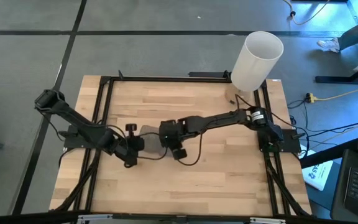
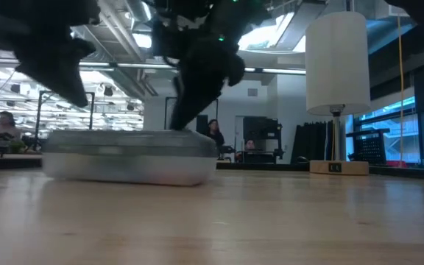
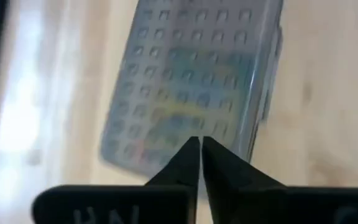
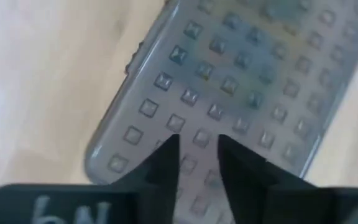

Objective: Pack school essentials
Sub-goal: Close the black supply box, then return to Home Position

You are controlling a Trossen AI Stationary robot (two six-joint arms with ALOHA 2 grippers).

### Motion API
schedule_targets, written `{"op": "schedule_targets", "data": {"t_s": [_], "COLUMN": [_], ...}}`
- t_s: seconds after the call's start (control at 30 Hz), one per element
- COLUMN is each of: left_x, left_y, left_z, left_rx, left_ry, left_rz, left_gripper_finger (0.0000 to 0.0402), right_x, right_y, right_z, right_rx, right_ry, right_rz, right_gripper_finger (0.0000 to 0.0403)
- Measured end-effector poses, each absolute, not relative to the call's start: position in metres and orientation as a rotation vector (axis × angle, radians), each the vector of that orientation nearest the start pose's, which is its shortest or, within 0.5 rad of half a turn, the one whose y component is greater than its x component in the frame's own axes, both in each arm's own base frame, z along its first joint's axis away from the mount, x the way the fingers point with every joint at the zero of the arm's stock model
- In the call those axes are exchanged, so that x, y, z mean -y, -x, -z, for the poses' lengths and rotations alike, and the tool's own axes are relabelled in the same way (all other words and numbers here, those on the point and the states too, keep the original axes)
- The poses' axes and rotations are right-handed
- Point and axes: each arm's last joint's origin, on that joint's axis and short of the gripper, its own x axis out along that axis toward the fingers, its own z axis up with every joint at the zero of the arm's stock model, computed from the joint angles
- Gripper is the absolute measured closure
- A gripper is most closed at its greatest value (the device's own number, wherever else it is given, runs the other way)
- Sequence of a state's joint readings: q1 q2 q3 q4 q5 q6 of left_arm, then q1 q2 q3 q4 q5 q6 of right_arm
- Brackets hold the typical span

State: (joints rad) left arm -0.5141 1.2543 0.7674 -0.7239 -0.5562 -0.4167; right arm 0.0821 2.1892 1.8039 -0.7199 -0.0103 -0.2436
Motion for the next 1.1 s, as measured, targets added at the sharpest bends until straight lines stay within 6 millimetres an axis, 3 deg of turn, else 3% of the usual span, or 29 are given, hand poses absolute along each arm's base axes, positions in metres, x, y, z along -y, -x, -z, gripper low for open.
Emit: {"op": "schedule_targets", "data": {"t_s": [0.2, 0.43, 0.73, 0.93, 1.1], "left_x": [0.076, 0.052, 0.027, 0.018, 0.013], "left_y": [-0.186, -0.153, -0.109, -0.092, -0.084], "left_z": [-0.231, -0.255, -0.25, -0.244, -0.234], "left_rx": [-0.919, -0.774, -0.611, -0.451, -0.376], "left_ry": [-0.25, -0.168, -0.028, 0.06, 0.106], "left_rz": [-0.279, -0.307, -0.328, -0.318, -0.321], "left_gripper_finger": [0.0399, 0.0401, 0.0401, 0.0401, 0.0401], "right_x": [-0.023, -0.01, 0.007, 0.028, 0.032], "right_y": [-0.444, -0.43, -0.405, -0.356, -0.307], "right_z": [-0.225, -0.243, -0.276, -0.296, -0.291], "right_rx": [-1.159, -1.205, -1.198, -1.126, -0.937], "right_ry": [0.252, 0.225, 0.196, 0.092, 0.04], "right_rz": [-0.133, -0.116, -0.085, 0.023, 0.082], "right_gripper_finger": [0.039, 0.0399, 0.0398, 0.04, 0.0401]}}
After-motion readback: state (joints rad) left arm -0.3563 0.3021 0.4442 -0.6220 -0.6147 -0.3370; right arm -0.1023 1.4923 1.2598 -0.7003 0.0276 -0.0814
